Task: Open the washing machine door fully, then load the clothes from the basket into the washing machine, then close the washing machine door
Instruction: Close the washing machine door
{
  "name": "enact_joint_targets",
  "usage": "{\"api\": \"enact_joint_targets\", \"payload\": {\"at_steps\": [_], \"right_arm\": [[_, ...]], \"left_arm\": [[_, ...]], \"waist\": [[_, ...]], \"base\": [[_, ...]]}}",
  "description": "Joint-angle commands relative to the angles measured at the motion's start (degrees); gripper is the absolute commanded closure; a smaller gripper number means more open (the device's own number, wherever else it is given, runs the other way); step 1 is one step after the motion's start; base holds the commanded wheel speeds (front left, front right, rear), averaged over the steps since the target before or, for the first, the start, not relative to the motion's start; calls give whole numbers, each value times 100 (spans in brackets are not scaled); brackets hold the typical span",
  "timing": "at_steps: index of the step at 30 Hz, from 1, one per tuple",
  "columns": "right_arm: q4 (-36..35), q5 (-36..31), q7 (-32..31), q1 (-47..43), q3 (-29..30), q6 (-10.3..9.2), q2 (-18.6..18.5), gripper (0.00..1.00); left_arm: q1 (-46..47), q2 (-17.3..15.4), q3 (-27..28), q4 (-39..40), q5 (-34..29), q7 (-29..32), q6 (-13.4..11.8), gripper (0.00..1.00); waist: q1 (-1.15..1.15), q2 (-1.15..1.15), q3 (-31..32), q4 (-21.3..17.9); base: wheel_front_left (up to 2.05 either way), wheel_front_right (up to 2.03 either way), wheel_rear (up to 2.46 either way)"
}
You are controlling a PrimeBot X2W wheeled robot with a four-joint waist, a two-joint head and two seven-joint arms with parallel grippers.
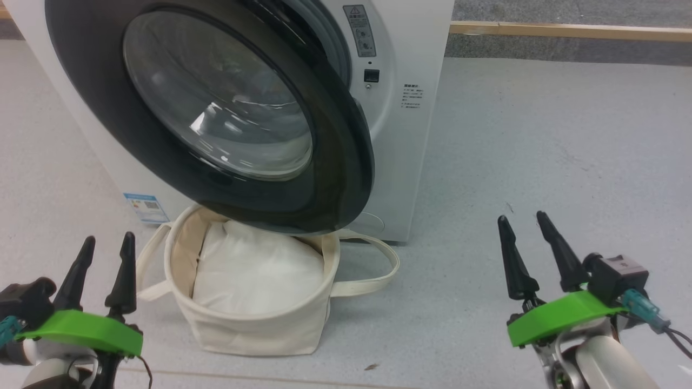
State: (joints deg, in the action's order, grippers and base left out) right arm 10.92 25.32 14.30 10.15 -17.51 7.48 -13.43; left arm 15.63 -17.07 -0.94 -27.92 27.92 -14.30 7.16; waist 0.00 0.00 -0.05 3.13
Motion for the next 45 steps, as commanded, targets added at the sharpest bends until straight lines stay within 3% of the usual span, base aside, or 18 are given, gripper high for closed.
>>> {"api": "enact_joint_targets", "payload": {"at_steps": [1, 2, 8, 14, 19, 30, 45], "right_arm": [[-143, 27, 70, 178, -143, 1, -75, 87], [-144, 40, 70, 224, -188, 1, -55, 100], [170, 79, 70, 736, -987, 1, 188, 100], [1192, 277, 70, 1626, -1726, 1, 527, 100], [1904, 406, 70, 2189, -1825, 1, 598, 100], [2710, 441, 70, 2986, -1408, 1, 355, 100], [2900, -230, 70, 3762, 92, 1, -86, 100]], "left_arm": [[259, -201, 205, 170, 43, -70, 32, 0], [268, -199, 201, 166, 38, -70, 32, 0], [358, -96, 146, 311, 5, -70, 33, 0], [433, -64, -48, 346, 6, -70, 33, 0], [520, -52, -184, 273, 10, -70, 33, 0], [726, -142, -353, 168, 94, -70, 33, 0], [1004, -178, -457, 400, 191, -70, 33, 0]], "waist": [[0, 0, -5, 19], [0, 0, -9, 36], [0, 0, -50, 271], [0, 0, -193, 668], [0, 0, -302, 1009], [0, 0, -685, 1616], [0, 0, -1514, 1881]], "base": [[0, 0, 0], [0, 0, 0], [0, 0, 0], [0, 0, 0], [0, 0, 0], [0, 0, 0], [0, 0, 0]]}}
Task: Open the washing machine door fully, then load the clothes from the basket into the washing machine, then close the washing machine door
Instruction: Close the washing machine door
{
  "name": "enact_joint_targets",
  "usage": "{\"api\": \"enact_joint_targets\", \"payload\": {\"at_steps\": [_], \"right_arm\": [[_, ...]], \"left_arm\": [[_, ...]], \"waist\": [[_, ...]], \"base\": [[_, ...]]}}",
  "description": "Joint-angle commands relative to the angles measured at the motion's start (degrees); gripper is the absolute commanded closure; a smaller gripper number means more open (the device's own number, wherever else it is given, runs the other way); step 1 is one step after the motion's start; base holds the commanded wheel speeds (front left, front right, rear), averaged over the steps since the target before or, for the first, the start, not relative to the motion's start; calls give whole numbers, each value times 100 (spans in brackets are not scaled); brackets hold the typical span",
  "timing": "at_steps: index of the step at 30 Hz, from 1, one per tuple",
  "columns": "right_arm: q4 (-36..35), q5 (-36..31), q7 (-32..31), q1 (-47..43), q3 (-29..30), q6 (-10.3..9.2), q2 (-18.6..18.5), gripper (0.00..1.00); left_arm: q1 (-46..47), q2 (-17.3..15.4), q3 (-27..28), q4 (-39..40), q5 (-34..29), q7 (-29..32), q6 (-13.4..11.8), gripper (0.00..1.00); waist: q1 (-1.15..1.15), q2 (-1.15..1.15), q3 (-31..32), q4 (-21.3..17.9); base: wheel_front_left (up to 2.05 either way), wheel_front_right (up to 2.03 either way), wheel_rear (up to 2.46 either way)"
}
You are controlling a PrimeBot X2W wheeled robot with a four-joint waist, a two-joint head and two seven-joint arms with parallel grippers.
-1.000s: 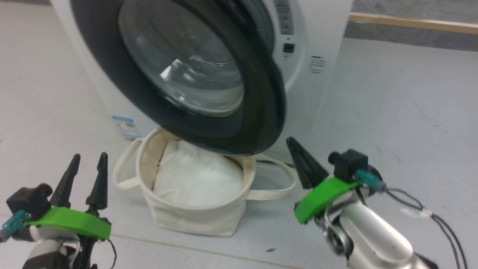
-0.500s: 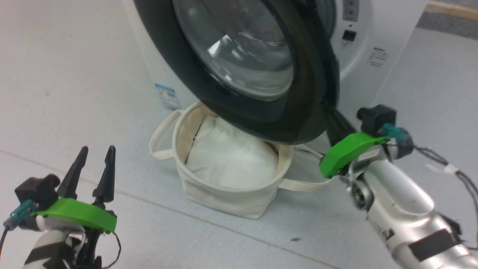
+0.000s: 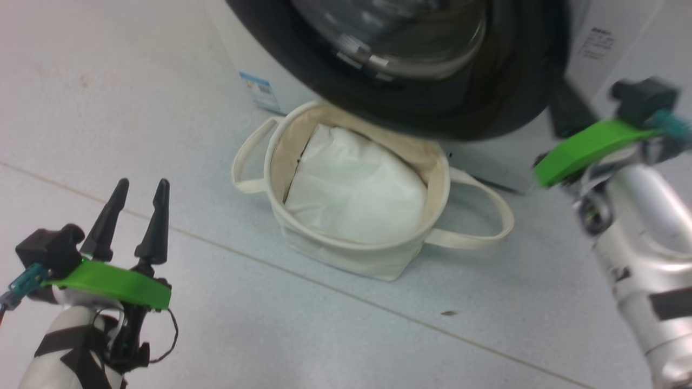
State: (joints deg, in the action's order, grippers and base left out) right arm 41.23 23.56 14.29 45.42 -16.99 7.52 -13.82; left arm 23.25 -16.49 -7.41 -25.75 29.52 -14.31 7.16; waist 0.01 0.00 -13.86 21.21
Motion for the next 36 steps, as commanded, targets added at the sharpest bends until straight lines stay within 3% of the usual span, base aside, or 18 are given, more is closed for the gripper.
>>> {"api": "enact_joint_targets", "payload": {"at_steps": [1, 10, 17, 19, 20, 21, 22, 24, 25, 36], "right_arm": [[-136, -126, 71, 308, 182, -3, -74, 100], [-170, -360, 71, 703, 1096, -3, -73, 100], [-458, -362, 71, 321, 966, -3, 50, 100], [-671, -340, 71, 60, 829, -3, 78, 85], [-778, -313, 71, -86, 785, -3, 84, 65], [-878, -295, 71, -231, 751, -3, 77, 29], [-983, -269, 71, -373, 728, -3, 78, 20], [-1136, -210, 71, -650, 641, -3, 76, 12], [-1207, -175, 71, -782, 595, -3, 81, 0], [-1935, 239, 71, -1965, 48, -3, 132, 0]], "left_arm": [[261, -236, 178, 191, 35, -69, 33, 0], [408, -240, 167, 157, 42, -69, 33, 0], [373, -287, 209, 136, 48, -69, 33, 0], [330, -294, 225, 126, 54, -69, 33, 0], [303, -300, 233, 120, 58, -69, 33, 0], [276, -308, 245, 112, 58, -69, 33, 0], [247, -317, 258, 98, 60, -69, 33, 0], [192, -343, 285, 67, 65, -69, 33, 0], [163, -354, 306, 48, 73, -69, 33, 0], [-192, -375, 462, 38, 98, -69, 33, 0]], "waist": [[-1, 0, -184, 94], [-1, 0, -297, 102], [-1, 0, -75, -146], [-1, 0, 46, -270], [-1, 0, 112, -340], [-1, 0, 184, -413], [-1, 0, 256, -488], [-1, 0, 410, -645], [-1, 0, 486, -726], [-1, 0, 1170, -1510]], "base": [[0, 0, 0], [0, 0, 0], [0, 0, 0], [0, 0, 0], [0, 0, 0], [0, 0, 0], [0, 0, 0], [0, 0, 0], [0, 0, 0], [0, 0, 0]]}}
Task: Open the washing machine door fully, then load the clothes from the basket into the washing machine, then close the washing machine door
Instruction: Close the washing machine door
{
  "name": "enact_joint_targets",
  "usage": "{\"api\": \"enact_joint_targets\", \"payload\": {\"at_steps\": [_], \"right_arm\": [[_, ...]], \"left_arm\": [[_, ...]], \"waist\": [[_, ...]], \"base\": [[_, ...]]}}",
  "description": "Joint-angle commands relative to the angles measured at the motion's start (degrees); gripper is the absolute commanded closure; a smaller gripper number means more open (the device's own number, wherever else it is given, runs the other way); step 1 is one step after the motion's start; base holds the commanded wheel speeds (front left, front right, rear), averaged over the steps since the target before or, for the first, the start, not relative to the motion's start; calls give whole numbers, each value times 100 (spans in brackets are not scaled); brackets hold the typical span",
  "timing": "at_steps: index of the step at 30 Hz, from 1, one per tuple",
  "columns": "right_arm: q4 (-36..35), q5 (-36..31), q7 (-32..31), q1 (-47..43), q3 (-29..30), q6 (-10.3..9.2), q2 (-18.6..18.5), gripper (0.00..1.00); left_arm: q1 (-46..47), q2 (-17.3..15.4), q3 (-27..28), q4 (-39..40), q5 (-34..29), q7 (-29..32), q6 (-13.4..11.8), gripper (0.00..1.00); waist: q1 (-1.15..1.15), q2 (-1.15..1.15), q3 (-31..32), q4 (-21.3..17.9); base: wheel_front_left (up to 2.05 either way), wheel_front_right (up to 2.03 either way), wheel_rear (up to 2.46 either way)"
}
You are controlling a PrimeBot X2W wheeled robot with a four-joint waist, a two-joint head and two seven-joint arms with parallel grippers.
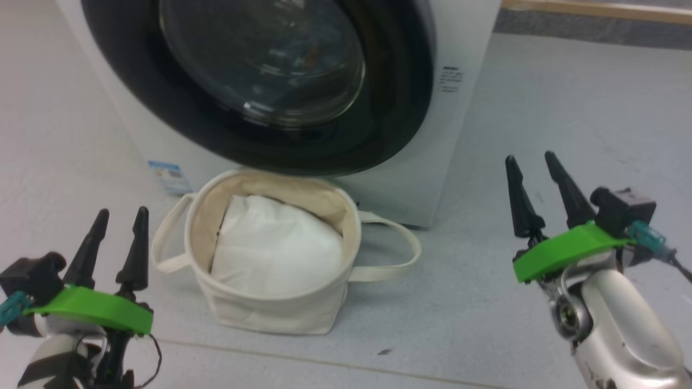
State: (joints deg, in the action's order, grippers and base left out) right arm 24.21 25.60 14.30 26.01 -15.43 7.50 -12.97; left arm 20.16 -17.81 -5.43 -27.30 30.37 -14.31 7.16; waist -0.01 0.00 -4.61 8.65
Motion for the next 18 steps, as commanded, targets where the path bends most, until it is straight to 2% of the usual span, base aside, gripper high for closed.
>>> {"api": "enact_joint_targets", "payload": {"at_steps": [1, 5, 8, 14, 18], "right_arm": [[-301, 62, 70, -118, -119, -1, 57, 0], [-482, 105, 70, -538, -179, -1, 34, 0], [-551, -27, 70, -702, 13, -1, 35, 0], [-744, -193, 70, -1001, 461, -1, 160, 0], [-809, -250, 70, -1145, 539, -1, 244, 0]], "left_arm": [[77, -239, 282, 217, 32, -69, 33, 0], [-159, -280, 238, 337, 381, -69, 33, 0], [-277, -357, 111, 428, 597, -69, 33, 0], [-365, -441, 28, 469, 789, -69, 33, 0], [-377, -445, 8, 488, 826, -69, 33, 0]], "waist": [[1, 0, 297, -314], [1, 0, 487, -593], [1, 0, 536, -718], [1, 0, 545, -846], [1, 0, 543, -875]], "base": [[0, 0, 0], [0, 0, 0], [0, 0, 0], [0, 0, 0], [0, 0, 0]]}}
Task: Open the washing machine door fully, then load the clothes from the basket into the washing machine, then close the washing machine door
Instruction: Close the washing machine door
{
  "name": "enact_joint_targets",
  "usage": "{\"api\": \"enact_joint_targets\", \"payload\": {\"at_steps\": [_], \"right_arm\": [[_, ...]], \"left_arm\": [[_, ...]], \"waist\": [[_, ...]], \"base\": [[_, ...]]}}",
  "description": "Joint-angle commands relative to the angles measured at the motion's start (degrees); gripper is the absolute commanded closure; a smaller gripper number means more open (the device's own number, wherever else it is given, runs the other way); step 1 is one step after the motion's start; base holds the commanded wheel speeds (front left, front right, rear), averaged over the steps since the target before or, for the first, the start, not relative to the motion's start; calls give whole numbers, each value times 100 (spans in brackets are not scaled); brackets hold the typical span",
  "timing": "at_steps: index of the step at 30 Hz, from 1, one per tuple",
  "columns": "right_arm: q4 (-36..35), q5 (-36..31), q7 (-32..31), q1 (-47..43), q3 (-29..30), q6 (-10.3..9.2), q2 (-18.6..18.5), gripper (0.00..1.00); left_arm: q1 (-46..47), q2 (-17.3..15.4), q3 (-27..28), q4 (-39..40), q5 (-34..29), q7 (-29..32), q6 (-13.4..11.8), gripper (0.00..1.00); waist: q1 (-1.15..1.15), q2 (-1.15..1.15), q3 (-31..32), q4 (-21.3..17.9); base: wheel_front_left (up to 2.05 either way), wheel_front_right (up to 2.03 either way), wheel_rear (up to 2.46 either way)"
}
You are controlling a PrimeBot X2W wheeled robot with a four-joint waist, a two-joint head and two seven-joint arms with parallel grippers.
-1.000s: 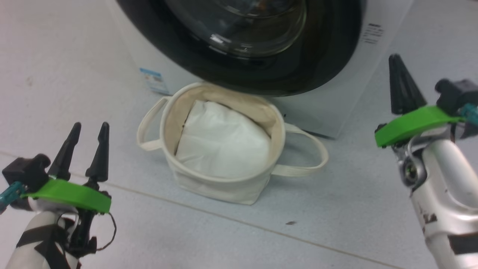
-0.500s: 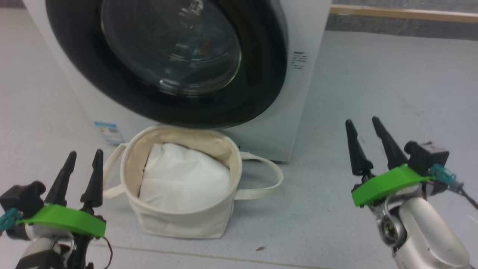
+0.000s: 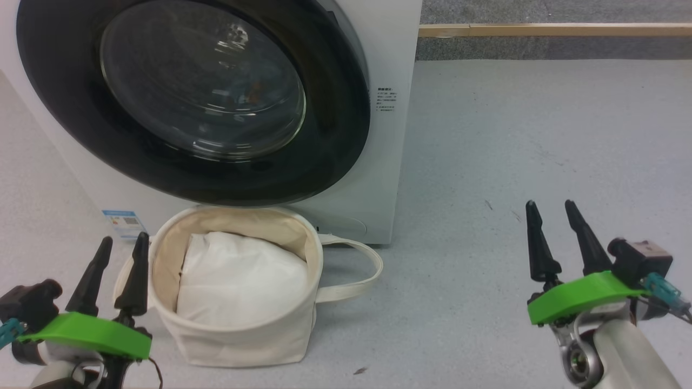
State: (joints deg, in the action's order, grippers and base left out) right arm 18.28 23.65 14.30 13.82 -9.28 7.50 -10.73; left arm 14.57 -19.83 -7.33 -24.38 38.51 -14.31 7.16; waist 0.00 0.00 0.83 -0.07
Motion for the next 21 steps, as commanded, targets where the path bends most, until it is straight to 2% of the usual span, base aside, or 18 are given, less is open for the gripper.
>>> {"api": "enact_joint_targets", "payload": {"at_steps": [1, 21], "right_arm": [[-225, -54, 70, 54, -80, -1, 34, 0], [-335, -87, 70, 19, -83, -1, 99, 0]], "left_arm": [[185, -247, 193, 197, 10, -69, 33, 0], [268, -146, 226, 127, -113, -69, 33, 0]], "waist": [[0, 0, -1, -7], [0, 0, -33, 56]], "base": [[0, 0, 0], [0, 0, 0]]}}
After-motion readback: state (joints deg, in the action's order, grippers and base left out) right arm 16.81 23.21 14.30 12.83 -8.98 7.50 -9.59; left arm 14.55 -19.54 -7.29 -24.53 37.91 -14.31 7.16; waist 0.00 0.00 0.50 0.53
